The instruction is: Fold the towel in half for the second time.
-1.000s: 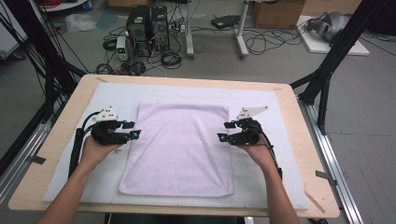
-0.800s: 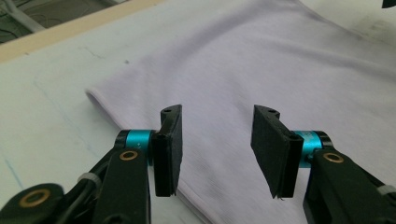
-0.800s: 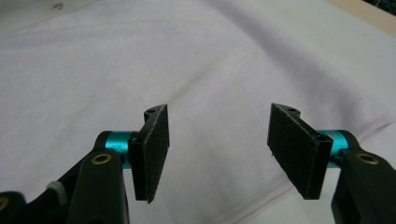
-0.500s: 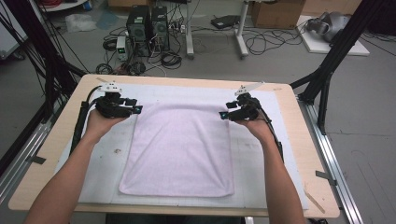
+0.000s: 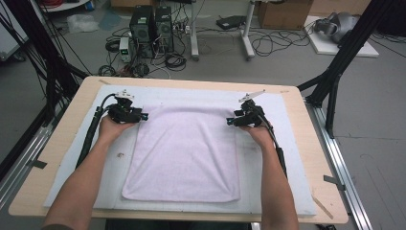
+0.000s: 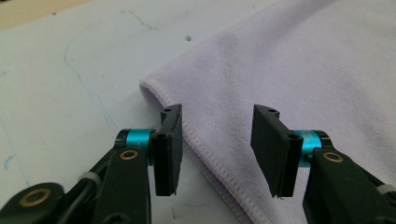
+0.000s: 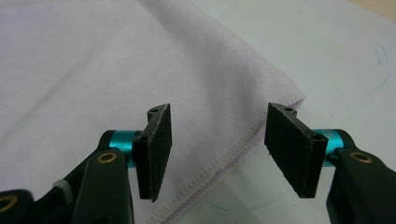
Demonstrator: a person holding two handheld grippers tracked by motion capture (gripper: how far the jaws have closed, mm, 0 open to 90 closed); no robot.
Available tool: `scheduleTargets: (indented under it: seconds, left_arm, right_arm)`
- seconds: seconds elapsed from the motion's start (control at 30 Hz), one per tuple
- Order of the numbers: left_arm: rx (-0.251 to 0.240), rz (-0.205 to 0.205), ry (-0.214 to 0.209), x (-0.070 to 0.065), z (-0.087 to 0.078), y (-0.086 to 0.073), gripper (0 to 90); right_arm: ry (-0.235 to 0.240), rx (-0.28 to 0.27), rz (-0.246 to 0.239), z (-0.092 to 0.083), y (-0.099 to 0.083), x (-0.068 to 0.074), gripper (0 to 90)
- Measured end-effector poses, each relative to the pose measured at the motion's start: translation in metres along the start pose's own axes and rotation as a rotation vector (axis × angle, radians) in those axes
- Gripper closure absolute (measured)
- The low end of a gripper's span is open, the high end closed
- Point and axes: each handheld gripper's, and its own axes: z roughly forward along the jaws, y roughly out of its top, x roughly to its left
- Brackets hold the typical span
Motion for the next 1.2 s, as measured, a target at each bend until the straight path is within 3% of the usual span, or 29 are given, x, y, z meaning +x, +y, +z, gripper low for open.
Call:
scheduleTargets:
  seconds: [0.13,0.27,0.37,0.47,0.53,0.6,0.63,0.67,0.83,1.03,1.1,1.2]
  left_arm:
    - [0.063,0.005,0.000,-0.001,0.010,-0.005,51.8]
    - [0.064,0.020,0.011,-0.003,0.011,-0.006,51.2]
    - [0.072,0.031,0.024,-0.004,0.011,-0.005,52.7]
    - [0.068,0.013,0.025,-0.003,0.011,-0.005,57.5]
    - [0.066,-0.013,0.026,-0.001,0.010,-0.005,62.0]
    - [0.067,-0.054,0.018,0.003,0.009,-0.005,70.9]
    - [0.065,-0.061,-0.008,0.004,0.010,-0.005,77.2]
    - [0.068,-0.060,-0.009,0.004,0.010,-0.005,82.1]
    - [0.070,-0.074,-0.020,0.005,0.009,-0.003,84.6]
    - [0.031,-0.042,-0.033,0.003,-0.003,0.001,85.0]
    - [0.007,-0.018,-0.034,0.000,-0.010,0.004,85.0]
    - [-0.002,0.053,-0.010,-0.009,-0.022,0.005,85.0]
  right_arm:
    - [-0.004,0.006,0.013,0.006,-0.004,-0.002,39.9]
    - [-0.016,0.032,0.015,0.013,-0.011,-0.001,40.7]
    - [-0.028,0.002,0.035,0.013,-0.014,-0.003,45.8]
    - [-0.025,0.007,0.035,0.012,-0.014,-0.001,56.1]
    - [0.000,0.012,0.036,0.012,-0.013,0.000,68.4]
    - [0.032,0.017,0.055,0.012,-0.013,0.000,77.6]
    - [0.051,0.017,0.067,0.012,-0.013,-0.001,80.9]
    - [0.055,0.014,0.072,0.013,-0.013,-0.001,81.6]
    - [0.048,0.025,0.093,0.012,-0.010,0.000,83.7]
    - [0.063,-0.020,0.082,-0.004,-0.005,0.001,84.1]
    - [0.056,-0.033,0.060,-0.011,-0.002,0.003,84.1]
    - [0.057,-0.034,0.046,-0.020,0.001,0.008,84.1]
